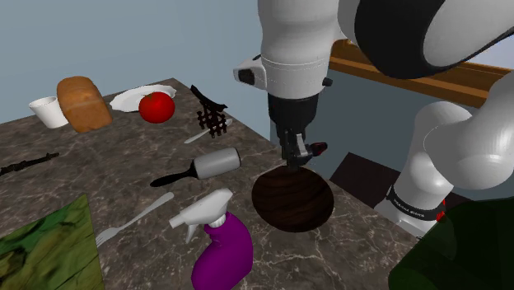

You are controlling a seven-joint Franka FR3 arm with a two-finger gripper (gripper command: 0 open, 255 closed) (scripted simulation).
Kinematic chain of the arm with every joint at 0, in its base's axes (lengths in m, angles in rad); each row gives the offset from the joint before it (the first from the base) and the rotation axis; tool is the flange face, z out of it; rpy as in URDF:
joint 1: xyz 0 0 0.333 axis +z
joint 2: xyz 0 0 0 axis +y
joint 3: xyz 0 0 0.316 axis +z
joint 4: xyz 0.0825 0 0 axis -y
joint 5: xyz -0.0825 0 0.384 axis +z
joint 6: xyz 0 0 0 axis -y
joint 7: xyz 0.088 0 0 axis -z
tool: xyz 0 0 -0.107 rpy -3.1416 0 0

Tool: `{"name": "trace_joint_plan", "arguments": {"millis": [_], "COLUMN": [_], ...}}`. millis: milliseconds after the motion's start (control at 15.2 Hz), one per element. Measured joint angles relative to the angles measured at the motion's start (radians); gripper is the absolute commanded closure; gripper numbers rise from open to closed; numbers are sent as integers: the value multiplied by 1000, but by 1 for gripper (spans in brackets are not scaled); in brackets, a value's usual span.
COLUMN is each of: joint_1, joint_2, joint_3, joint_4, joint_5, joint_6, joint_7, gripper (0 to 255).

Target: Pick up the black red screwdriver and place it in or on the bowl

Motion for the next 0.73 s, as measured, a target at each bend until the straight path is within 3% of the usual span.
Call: {"name": "trace_joint_plan", "arguments": {"millis": [726], "joint_1": [10], "joint_2": [7], "joint_3": [24], "joint_4": [-140], "joint_5": [17], "joint_6": [146], "joint_7": [11], "gripper": [255]}}
